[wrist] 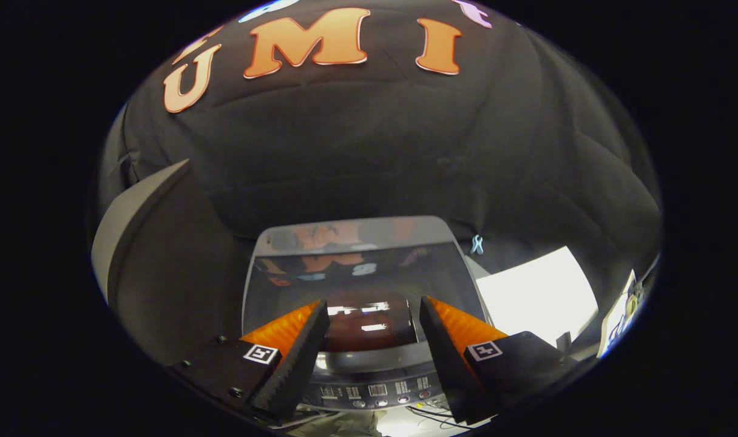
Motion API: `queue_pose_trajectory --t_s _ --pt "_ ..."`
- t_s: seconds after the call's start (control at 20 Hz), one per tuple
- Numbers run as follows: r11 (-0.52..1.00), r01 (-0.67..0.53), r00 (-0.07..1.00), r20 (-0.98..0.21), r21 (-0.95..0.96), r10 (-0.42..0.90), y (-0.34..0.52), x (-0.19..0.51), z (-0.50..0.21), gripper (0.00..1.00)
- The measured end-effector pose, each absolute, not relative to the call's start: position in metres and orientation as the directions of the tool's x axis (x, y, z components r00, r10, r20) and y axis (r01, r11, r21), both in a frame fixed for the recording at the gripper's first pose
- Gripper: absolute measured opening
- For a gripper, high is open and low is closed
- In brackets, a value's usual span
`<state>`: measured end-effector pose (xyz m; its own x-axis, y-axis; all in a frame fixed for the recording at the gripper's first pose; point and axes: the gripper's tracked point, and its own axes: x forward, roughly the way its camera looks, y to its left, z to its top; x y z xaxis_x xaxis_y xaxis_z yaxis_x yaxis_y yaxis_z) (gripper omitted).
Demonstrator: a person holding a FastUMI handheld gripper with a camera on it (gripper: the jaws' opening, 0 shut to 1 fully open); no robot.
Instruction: Put the clothes into the washing machine and then close the washing machine lid.
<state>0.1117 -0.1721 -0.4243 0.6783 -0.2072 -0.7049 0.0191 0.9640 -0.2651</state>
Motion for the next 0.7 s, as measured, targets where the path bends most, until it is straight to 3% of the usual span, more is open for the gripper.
queue_pose_trajectory --t_s 0.7 --pt "0.957 0.173 0.766 -0.579 -0.233 -0.279 -0.197 0.067 -0.359 0.97"
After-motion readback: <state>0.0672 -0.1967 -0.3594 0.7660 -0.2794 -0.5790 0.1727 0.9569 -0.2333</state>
